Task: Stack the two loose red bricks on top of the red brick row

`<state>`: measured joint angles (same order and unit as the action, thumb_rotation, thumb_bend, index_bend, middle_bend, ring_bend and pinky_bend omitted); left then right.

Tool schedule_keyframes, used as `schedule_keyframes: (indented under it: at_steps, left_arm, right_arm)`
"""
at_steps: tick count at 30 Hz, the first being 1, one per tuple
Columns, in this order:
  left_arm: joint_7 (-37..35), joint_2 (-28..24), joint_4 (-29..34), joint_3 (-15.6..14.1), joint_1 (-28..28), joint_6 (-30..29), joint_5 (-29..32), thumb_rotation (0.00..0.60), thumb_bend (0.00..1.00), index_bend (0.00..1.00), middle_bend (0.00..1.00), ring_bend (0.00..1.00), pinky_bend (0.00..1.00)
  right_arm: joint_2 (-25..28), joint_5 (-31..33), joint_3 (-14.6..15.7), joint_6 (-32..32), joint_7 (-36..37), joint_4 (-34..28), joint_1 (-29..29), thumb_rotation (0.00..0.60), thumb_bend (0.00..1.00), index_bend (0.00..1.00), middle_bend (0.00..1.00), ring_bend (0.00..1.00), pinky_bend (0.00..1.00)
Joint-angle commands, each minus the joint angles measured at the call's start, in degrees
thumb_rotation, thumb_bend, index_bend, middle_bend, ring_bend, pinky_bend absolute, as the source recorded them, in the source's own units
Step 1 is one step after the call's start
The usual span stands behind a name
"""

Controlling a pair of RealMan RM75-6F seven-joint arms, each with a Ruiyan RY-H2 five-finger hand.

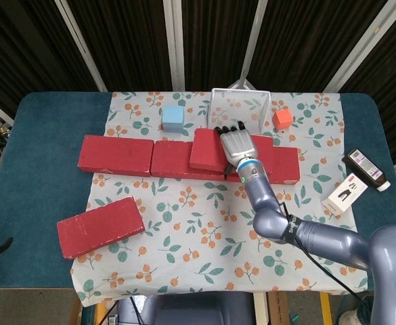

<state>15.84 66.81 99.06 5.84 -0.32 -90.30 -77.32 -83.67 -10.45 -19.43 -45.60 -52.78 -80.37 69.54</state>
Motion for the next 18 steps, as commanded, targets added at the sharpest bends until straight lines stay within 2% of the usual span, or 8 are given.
schedule_keyframes:
  at_steps: [1,18]
  left_arm:
    - [0.3,0.2,0.0,0.1,-0.1,0.1,0.3,0.6,0.0,0.15,0.01,0.05,0.08]
    - [1.0,0.5,-0.3,0.3,-0.2,-0.1,1.1,0.6,0.0,0.15,0.01,0.05,0.08]
  right_arm:
    - [-1.2,-0.6,1.1,1.2,1.5,1.7,0.9,0.6,0.05,0.47,0.44,0.42,0.0]
    - [-4.3,-3.5,5.0,5.5,7.7,8.7,3.2,0.6,0.05,0.48,0.44,0.42,0.0]
